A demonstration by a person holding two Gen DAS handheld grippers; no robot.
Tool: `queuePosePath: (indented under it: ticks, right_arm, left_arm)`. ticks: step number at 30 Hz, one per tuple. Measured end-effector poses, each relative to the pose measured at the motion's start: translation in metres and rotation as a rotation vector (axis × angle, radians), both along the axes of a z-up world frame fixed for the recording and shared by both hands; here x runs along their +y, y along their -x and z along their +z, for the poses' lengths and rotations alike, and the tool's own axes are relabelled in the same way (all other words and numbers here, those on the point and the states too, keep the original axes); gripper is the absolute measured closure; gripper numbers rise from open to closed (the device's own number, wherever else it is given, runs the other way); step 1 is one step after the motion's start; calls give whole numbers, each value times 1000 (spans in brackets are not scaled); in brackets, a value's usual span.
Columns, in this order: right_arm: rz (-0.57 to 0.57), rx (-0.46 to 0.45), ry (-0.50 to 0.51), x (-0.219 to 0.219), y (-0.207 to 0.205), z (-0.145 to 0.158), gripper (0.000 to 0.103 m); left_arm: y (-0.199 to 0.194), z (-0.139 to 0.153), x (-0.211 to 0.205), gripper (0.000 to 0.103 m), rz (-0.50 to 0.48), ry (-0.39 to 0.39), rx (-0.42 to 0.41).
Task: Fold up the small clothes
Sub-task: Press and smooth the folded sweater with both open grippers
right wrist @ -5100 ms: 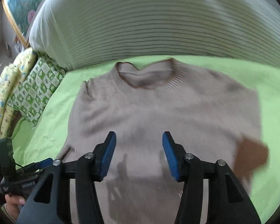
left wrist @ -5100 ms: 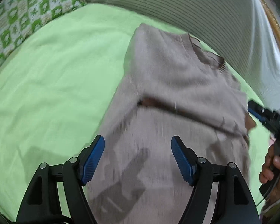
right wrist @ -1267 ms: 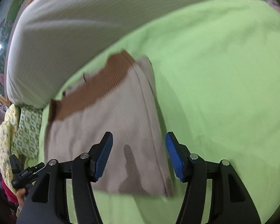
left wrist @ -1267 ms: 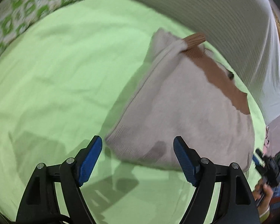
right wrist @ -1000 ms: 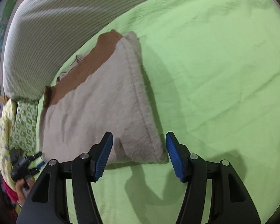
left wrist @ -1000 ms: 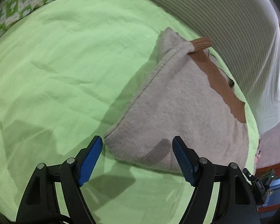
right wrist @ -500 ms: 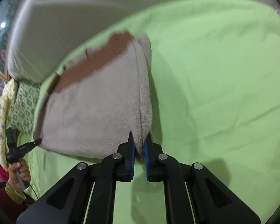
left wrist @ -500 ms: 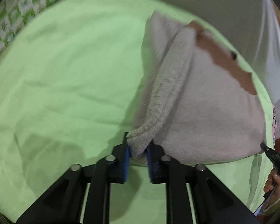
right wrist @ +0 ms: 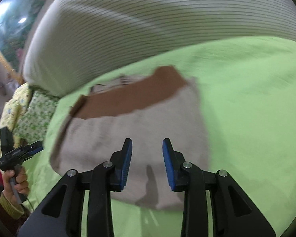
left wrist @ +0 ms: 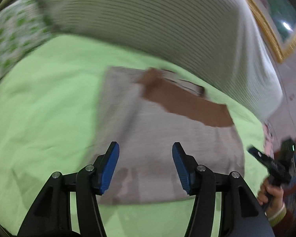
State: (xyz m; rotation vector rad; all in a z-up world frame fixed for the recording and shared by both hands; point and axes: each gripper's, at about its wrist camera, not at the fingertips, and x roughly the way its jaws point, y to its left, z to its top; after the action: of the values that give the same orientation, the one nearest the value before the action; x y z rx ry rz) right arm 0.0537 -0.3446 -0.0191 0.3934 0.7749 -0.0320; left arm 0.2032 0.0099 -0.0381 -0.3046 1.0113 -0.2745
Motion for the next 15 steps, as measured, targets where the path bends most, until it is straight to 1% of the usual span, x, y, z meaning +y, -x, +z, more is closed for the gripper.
queuePosePath:
  ticks: [2,4,7,9,10,13,15]
  right_arm:
    - [34,-9,0,12,-19,-3,70]
    - [73,-17,-23,17,-37,-7,70]
    - [135,0,-32,24,-66,-16,70]
    - [147,18,-26,22,-81,-27,69]
    - [143,30,-20,21,-89,-33,69]
    - [93,40,16,6,-100,-43,69]
    - [43,51,47,-7,-105,-49,69]
  left_arm:
    - [-12,-6,-26,47,-67,-24,-2]
    - [-23,-15,-40,46,-114,-26,4]
    - [-44,-36,-51,46,-149,-50,20]
    - [-57,-44,-46,46,-145,-55,12]
    - [-66,-49,-40,46,-135,-45,13]
    - [-89,-61,-15,46,-86,-5,23]
    - [-104,-67,-2,46,-44,-18,28]
